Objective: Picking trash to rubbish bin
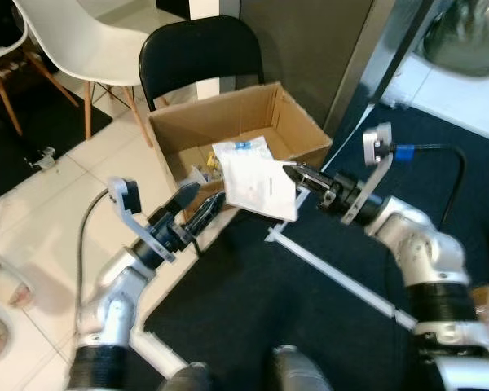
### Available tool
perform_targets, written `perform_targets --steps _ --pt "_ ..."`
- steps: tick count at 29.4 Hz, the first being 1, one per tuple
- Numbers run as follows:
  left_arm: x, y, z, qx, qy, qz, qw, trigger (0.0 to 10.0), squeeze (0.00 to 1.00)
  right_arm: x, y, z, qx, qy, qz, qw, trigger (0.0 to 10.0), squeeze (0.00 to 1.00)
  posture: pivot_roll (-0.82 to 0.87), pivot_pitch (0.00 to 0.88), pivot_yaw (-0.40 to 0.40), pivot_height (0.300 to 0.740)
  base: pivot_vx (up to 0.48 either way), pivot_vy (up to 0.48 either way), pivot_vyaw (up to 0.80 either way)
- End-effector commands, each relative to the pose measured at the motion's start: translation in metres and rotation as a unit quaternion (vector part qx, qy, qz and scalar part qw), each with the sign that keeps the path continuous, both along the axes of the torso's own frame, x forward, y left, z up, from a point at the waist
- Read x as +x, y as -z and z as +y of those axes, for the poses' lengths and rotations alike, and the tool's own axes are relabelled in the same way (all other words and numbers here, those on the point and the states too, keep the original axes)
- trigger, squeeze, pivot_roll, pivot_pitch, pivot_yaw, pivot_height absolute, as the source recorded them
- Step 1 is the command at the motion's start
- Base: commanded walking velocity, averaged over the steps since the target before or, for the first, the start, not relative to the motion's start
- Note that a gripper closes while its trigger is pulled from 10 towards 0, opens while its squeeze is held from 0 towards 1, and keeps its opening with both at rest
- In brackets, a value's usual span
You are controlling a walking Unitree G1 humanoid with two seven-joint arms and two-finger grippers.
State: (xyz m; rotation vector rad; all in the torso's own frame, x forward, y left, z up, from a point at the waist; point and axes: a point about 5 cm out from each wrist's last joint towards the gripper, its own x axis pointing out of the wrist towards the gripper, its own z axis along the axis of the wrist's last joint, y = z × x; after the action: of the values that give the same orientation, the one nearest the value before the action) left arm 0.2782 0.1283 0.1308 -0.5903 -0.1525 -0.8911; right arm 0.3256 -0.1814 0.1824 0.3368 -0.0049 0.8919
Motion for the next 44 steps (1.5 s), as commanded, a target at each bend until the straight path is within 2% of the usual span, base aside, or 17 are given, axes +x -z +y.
perform_targets --steps 1,44 --pt "-0.0023 0.0054 0.004 0.002 -0.005 0.01 1.0 10.0 0.0 -0.0017 0.0033 0.0046 0.001 -0.007 0.003 1.0 10.0 0.0 -0.01 0.116 0.006 0.74 0.356 0.0 0.0" --pt "-0.0022 0.0048 0.0024 0.002 -0.003 0.008 1.0 10.0 0.0 0.0023 -0.0008 0.0053 -0.019 0.014 -0.014 1.0 10.0 0.0 -0.01 0.123 0.005 0.74 0.358 0.0 0.0"
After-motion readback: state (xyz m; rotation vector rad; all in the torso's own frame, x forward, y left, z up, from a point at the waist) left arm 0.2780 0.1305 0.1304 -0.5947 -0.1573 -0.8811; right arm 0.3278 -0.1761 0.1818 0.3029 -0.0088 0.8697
